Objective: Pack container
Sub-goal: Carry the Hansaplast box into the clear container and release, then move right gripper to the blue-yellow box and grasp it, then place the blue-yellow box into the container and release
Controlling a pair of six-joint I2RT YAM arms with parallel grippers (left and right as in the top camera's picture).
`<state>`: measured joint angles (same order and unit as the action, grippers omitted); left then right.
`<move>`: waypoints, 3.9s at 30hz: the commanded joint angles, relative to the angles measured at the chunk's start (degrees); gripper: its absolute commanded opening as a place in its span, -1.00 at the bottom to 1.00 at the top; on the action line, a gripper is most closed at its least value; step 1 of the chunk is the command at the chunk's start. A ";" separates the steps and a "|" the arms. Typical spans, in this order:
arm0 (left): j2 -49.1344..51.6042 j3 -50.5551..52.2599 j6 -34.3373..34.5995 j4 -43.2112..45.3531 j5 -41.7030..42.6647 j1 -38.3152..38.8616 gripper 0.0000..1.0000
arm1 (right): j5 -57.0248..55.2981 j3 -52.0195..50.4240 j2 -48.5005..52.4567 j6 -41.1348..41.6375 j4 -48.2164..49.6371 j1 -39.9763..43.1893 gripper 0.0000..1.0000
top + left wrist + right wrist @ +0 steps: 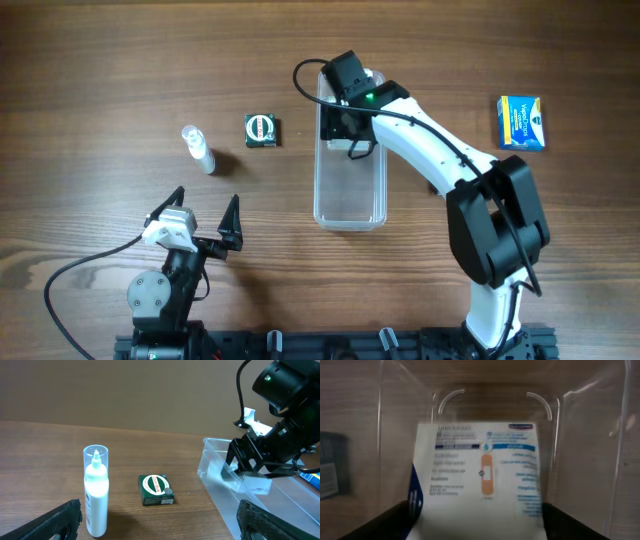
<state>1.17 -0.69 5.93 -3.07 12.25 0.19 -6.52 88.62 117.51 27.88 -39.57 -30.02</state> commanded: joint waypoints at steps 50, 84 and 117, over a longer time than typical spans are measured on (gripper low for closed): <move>-0.24 0.37 0.52 -0.17 -0.33 -0.46 1.00 | 6.34 3.58 4.11 -50.21 -9.75 49.03 1.00; -0.24 0.37 0.52 -0.17 -0.33 -0.46 0.99 | 12.24 5.88 -1.18 -39.36 -10.67 46.88 0.43; -0.24 0.37 0.52 -0.17 -0.33 -0.46 0.99 | 7.43 5.38 0.70 -7.74 -7.96 3.56 0.61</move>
<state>1.17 -0.69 5.91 -3.07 12.25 0.19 1.85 93.80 117.43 19.29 -47.88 -26.06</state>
